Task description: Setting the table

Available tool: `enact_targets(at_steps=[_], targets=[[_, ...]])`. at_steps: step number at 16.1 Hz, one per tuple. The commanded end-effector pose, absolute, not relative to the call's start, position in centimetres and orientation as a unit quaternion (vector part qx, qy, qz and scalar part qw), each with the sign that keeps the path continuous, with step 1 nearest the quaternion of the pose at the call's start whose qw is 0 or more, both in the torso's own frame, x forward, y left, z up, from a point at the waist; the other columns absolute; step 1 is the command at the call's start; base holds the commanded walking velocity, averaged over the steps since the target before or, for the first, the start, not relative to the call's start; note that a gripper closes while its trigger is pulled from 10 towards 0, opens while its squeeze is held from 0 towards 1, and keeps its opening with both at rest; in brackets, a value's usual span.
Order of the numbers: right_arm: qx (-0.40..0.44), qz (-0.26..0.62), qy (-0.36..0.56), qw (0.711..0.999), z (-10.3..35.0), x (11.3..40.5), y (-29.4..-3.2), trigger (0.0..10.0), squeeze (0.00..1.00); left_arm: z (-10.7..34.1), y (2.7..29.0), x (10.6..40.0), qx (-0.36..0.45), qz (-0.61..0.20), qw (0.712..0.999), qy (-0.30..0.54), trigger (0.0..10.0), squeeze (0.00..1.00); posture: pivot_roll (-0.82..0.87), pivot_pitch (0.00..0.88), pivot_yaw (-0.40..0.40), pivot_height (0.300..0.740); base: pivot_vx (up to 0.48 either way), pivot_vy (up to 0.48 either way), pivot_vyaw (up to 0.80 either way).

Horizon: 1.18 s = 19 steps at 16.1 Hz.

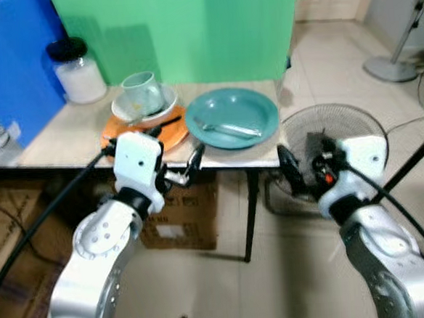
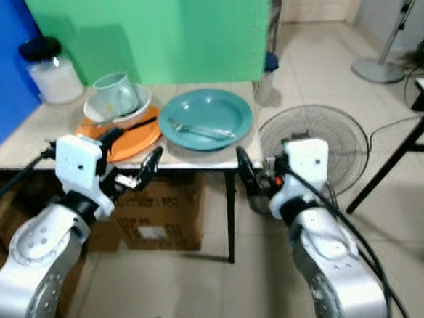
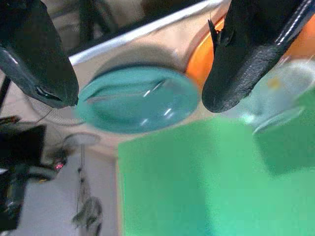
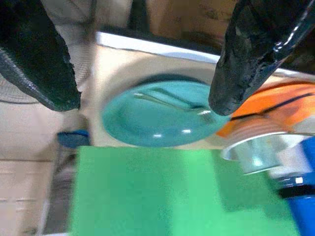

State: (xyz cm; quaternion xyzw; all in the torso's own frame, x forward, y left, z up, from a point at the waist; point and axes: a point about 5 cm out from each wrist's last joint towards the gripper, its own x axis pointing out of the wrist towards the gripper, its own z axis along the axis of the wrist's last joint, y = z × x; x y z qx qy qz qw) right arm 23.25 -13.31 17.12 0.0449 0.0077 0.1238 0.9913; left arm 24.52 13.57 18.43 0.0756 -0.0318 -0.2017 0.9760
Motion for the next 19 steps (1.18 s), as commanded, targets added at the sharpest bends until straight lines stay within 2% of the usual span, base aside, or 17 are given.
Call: enact_targets(at_steps=[1, 5, 7, 10, 16, 19], targets=[[0.046, 0.136, 0.007, 0.990, 17.2, 23.5, -13.2, 10.0, 1.00, 18.7, 13.4, 24.4, 0.079, -0.206, 0.975, -0.038, 10.0, 0.35, 0.07, 0.082, 0.014, 0.740, 0.244, 0.000, 0.00], [-0.002, 0.172, 0.011, 0.985, 17.1, 23.8, -12.7, 10.0, 1.00, 18.7, 13.3, 24.3, 0.082, -0.206, 0.975, -0.035, 10.0, 0.36, 0.08, 0.082, 0.011, 0.740, 0.244, 0.000, 0.20], [0.009, 0.173, 0.010, 0.985, 17.1, 23.9, -12.5, 10.0, 1.00, 18.7, 13.4, 24.3, 0.082, -0.205, 0.975, -0.034, 10.0, 0.35, 0.08, 0.082, 0.014, 0.740, 0.244, 0.000, 0.80], [0.021, 0.153, 0.008, 0.988, 17.1, 24.2, -12.9, 10.0, 1.00, 18.6, 13.4, 24.5, 0.075, -0.207, 0.975, -0.027, 10.0, 0.35, 0.07, 0.084, 0.034, 0.740, 0.242, 0.000, 0.00], [0.019, 0.165, 0.008, 0.986, 17.1, 24.3, -12.7, 10.0, 1.00, 18.6, 13.2, 24.4, 0.074, -0.208, 0.975, -0.026, 10.0, 0.36, 0.08, 0.090, 0.020, 0.740, 0.201, 0.000, 0.00], [-0.016, 0.172, 0.010, 0.985, 17.0, 24.5, -12.6, 10.0, 1.00, 18.6, 13.2, 24.4, 0.077, -0.208, 0.975, -0.025, 10.0, 0.36, 0.08, 0.092, 0.018, 0.740, 0.240, 0.000, 0.53]])
